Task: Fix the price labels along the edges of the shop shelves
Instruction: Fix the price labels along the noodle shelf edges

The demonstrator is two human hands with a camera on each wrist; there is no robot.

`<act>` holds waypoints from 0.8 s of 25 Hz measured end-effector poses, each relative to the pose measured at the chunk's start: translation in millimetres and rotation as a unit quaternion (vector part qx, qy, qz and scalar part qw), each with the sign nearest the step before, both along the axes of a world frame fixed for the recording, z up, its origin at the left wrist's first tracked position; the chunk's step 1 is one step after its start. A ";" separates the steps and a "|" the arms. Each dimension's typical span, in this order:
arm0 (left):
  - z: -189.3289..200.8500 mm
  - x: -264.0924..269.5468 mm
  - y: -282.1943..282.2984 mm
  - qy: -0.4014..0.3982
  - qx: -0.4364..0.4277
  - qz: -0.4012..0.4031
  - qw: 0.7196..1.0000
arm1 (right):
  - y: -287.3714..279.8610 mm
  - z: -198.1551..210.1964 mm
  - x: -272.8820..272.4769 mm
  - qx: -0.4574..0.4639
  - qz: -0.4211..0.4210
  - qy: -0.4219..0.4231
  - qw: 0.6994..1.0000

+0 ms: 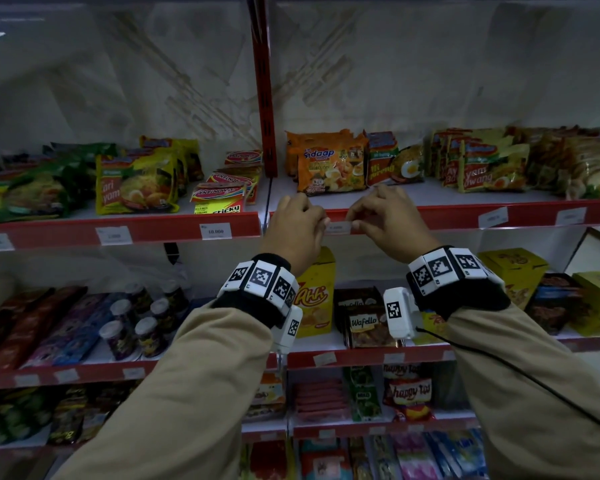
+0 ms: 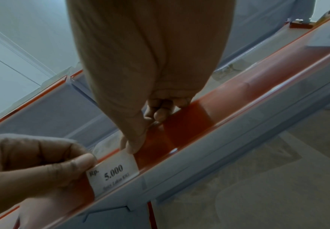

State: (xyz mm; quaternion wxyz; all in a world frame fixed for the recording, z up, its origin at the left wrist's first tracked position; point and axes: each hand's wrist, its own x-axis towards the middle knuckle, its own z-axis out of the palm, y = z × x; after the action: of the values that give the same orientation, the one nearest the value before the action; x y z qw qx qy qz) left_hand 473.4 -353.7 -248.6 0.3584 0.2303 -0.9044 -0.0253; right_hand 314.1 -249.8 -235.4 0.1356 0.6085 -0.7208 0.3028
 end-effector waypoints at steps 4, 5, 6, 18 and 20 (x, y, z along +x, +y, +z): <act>-1.4 1.3 1.3 0.026 0.003 -0.012 1.000 | 1.8 -6.7 -0.9 -0.076 0.006 -0.023 0.997; -1.8 1.9 1.6 0.036 -0.002 -0.016 0.999 | 2.8 -8.7 -1.1 -0.096 0.005 -0.027 0.995; -1.8 2.2 1.7 0.042 -0.007 -0.018 0.999 | 3.4 -10.6 -1.6 -0.105 0.002 -0.023 0.994; 1.4 -14.4 23.4 0.028 -0.119 0.107 0.987 | 55.0 -6.5 -52.6 -0.047 -0.160 0.096 0.981; 2.7 -33.8 38.5 0.004 -0.126 0.095 0.987 | 71.0 -4.2 -71.4 -0.035 -0.191 0.114 0.974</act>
State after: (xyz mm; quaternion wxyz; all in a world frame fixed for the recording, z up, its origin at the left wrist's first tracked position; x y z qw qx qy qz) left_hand 439.7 -315.2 -245.9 0.3892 0.2682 -0.8727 0.1222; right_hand 242.6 -178.8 -239.6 0.2935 0.4854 -0.7922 0.2252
